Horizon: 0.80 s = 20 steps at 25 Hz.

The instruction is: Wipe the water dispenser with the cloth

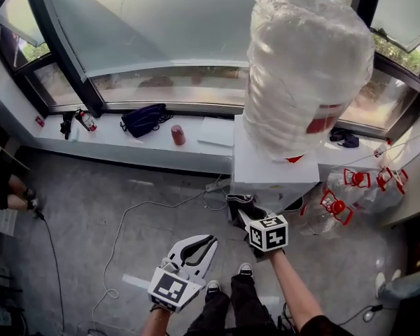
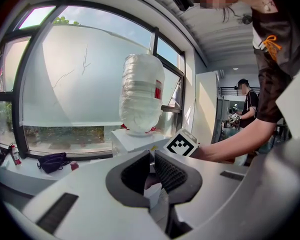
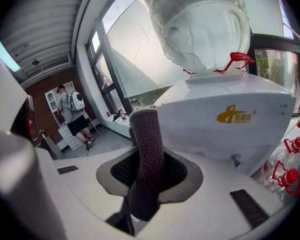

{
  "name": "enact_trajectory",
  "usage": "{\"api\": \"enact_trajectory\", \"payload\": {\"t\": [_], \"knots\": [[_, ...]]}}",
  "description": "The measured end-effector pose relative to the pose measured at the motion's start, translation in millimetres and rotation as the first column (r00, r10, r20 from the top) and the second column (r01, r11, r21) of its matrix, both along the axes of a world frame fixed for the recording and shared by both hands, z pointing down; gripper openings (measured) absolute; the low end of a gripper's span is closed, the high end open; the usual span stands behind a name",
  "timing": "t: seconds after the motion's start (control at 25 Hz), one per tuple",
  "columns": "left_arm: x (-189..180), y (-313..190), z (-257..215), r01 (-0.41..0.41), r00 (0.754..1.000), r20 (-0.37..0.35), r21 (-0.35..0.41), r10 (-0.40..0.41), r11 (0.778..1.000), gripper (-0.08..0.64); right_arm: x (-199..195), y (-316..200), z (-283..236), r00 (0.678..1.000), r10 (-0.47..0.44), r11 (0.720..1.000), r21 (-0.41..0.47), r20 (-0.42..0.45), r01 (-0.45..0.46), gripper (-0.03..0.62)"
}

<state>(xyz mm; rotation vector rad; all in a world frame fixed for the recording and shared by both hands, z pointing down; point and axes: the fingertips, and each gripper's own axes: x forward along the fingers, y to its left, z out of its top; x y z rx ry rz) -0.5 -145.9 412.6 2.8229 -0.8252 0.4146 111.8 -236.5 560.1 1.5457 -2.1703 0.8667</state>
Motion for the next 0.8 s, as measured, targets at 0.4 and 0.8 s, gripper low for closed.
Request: {"api": "enact_trajectory", "payload": {"t": [0.4,0.8], "knots": [[4,-4,23,-0.053,0.999,0.001,0.033,0.053,0.998,0.043,24,-33,19,0.996,0.078,0.996,0.042,-0.046,-0.076,0.11],[35,13,32,-0.146,0.989,-0.002,0.005,0.146,0.989,0.043,115,-11,21,0.972,0.205,0.979,0.043,-0.115,-0.201,0.111]]}}
